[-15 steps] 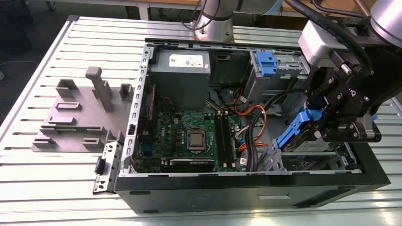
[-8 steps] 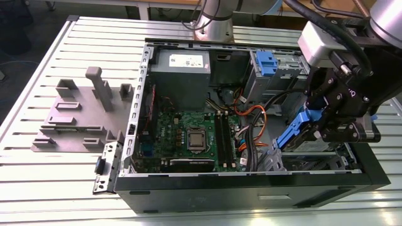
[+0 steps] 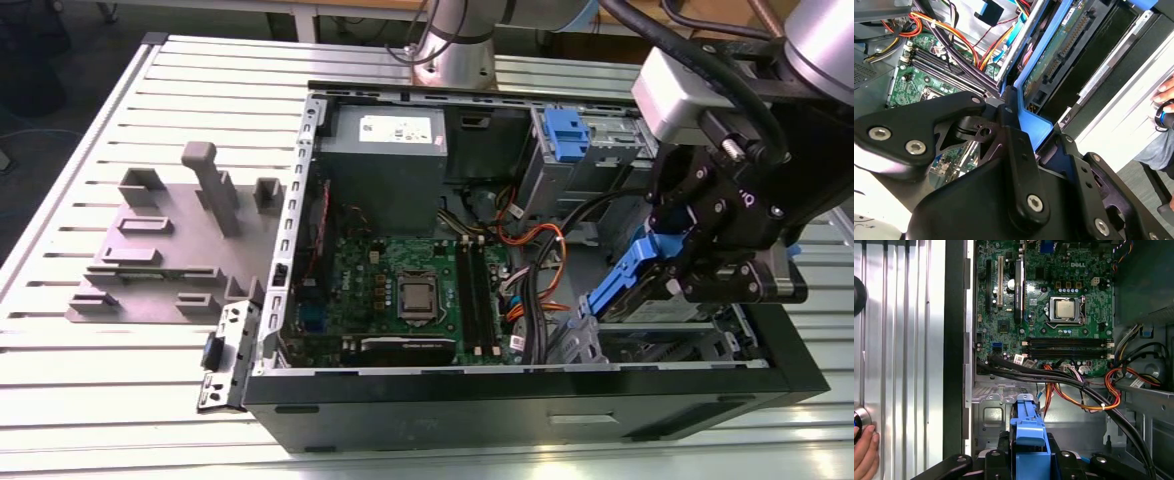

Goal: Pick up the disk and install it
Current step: 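Insert the disk into the insertion slot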

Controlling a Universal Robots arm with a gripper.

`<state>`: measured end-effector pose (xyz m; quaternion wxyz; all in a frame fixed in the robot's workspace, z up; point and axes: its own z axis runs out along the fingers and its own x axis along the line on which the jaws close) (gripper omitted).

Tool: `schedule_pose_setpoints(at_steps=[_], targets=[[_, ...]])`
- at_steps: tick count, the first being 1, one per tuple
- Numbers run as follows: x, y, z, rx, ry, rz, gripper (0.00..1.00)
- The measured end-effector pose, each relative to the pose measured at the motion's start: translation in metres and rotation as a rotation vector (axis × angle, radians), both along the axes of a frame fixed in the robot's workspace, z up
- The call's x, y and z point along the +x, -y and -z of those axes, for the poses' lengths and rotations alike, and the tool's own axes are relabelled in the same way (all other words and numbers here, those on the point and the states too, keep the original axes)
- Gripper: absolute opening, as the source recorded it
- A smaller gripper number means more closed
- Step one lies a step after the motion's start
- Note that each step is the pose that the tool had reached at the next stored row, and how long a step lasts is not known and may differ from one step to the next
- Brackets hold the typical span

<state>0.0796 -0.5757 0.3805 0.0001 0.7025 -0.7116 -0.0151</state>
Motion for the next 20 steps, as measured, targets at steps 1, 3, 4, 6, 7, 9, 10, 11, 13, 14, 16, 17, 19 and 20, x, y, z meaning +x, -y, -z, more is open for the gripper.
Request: schedule_pose_setpoints(at_steps=[1, 3, 4, 6, 7, 9, 10, 11, 13, 14, 16, 17, 19, 20], targets=[[0.0, 0.0, 0.0, 0.0, 0.0, 0.0, 0.36], [0.0, 0.0, 0.0001, 0.0, 0.0, 0.0, 0.36], [0.0, 0.0, 0.0001, 0.0, 0.0, 0.0, 0.36], [0.0, 0.0, 0.0001, 0.0, 0.0, 0.0, 0.36], [0.0, 0.0, 0.0001, 0.0, 0.0, 0.0, 0.36], [0.0, 0.0, 0.0001, 0.0, 0.0, 0.0, 0.36], [0.0, 0.0, 0.0002, 0.0001, 0.0, 0.0, 0.36], [0.0, 0.0, 0.0002, 0.0001, 0.0, 0.0, 0.36], [0.0, 0.0, 0.0002, 0.0001, 0.0, 0.0, 0.36], [0.0, 0.0, 0.0002, 0.0, 0.0, 0.0, 0.36], [0.0, 0.0, 0.0002, 0.0, 0.0, 0.0, 0.36], [0.0, 0.0, 0.0002, 0.0, 0.0, 0.0, 0.36], [0.0, 0.0, 0.0003, 0.0001, 0.0, 0.0, 0.36], [0.0, 0.0, 0.0003, 0.0, 0.0, 0.0, 0.36]])
